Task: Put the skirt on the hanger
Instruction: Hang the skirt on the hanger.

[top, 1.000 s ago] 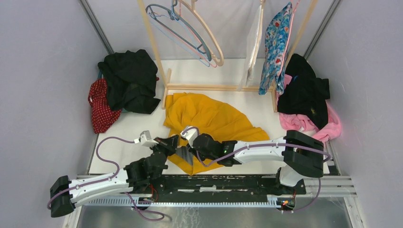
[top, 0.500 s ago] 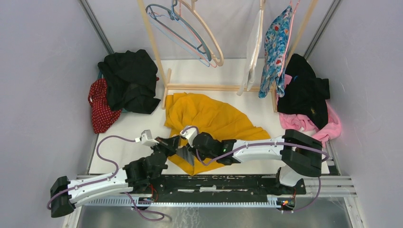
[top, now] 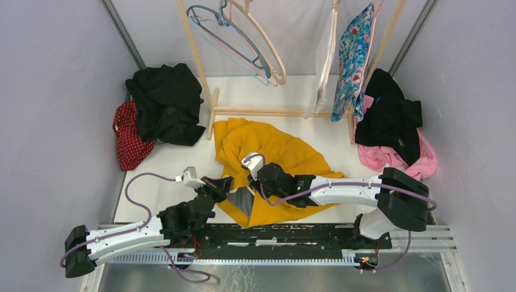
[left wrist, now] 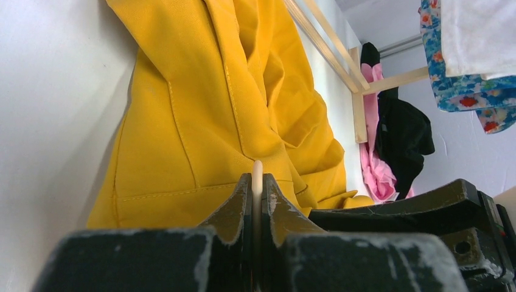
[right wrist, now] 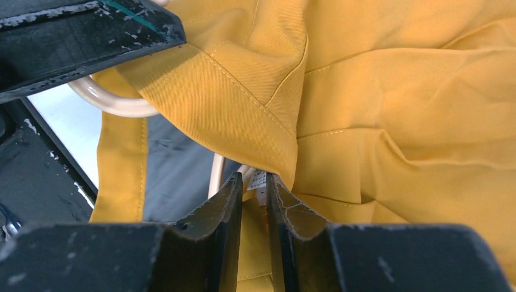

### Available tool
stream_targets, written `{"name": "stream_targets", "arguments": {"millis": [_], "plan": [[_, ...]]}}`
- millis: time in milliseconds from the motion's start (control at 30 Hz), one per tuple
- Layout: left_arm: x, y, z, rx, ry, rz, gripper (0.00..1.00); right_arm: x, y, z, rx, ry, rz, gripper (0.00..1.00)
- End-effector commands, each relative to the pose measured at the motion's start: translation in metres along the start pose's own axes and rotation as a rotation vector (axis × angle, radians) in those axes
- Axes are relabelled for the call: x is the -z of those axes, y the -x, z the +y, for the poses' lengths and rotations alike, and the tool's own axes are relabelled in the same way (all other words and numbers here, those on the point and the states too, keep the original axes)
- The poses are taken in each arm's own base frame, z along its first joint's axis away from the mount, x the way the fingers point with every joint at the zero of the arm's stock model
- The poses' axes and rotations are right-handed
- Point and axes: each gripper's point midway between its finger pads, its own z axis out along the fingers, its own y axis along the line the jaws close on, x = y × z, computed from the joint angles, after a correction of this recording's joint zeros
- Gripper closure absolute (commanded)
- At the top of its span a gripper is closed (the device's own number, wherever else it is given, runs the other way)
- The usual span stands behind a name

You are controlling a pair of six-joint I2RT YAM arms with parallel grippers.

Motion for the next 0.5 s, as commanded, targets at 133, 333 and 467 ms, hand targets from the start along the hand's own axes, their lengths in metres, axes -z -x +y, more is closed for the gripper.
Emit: {"name": "stream_targets", "arguments": {"millis": [133, 333, 467], "plan": [[0.004, -0.004, -0.006, -0.009, -0.006, 0.036, 0.97, -0.002, 0.013, 0.001, -0.007, 0.034, -0.044, 0.73], [0.003, -0.007, -0.001, -0.015, 0.008, 0.038, 0.97, 0.008, 0.02, 0.019, -0.03, 0.143, -0.078, 0.71], [0.002, -0.007, -0.003, -0.014, 0.007, 0.038, 0.97, 0.009, 0.02, 0.028, -0.044, 0.184, -0.069, 0.71]]}}
